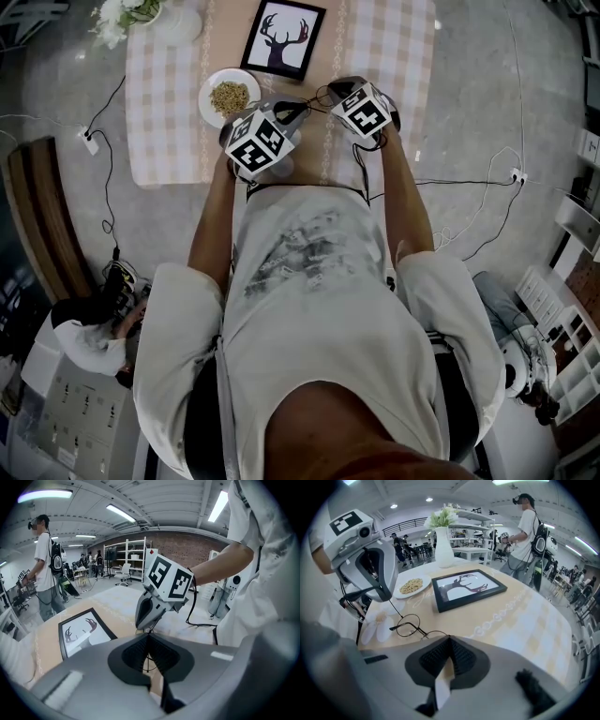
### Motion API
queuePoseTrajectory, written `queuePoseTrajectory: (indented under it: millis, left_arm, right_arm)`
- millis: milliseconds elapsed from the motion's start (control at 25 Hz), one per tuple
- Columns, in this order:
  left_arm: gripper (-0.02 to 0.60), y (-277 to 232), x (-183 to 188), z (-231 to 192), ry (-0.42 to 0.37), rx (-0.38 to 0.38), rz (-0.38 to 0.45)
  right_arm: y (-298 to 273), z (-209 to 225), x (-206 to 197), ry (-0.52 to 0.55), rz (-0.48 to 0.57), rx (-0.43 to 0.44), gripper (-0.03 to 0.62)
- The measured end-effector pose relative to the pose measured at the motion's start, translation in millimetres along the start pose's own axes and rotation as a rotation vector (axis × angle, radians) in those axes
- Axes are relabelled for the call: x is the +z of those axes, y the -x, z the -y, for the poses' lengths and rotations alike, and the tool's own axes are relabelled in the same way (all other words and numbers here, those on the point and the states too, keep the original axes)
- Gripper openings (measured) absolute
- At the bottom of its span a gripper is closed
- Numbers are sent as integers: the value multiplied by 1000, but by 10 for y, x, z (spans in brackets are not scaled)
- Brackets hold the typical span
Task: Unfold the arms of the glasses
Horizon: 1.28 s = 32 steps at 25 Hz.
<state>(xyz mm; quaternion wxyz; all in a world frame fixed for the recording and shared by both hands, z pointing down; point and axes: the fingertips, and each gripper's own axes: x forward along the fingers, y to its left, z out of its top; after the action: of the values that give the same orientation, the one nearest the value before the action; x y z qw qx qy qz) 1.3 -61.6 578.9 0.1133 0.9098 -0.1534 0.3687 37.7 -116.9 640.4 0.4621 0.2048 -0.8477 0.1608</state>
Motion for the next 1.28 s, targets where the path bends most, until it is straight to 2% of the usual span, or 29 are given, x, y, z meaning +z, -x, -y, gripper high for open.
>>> queuePoseTrajectory:
  millis: [600,840,1280]
  left_arm:
    - [11,135,-36,-20,67,20,64]
    - [11,218,-59,-80,123,31,116]
    - [11,296,-8,-106,168,30,178]
  right_arm:
    - [-3,17,12,8,1,-21,15]
    - [-12,25,26,12,7,-31,15]
    - [-6,8,10,17,-6,-58,17]
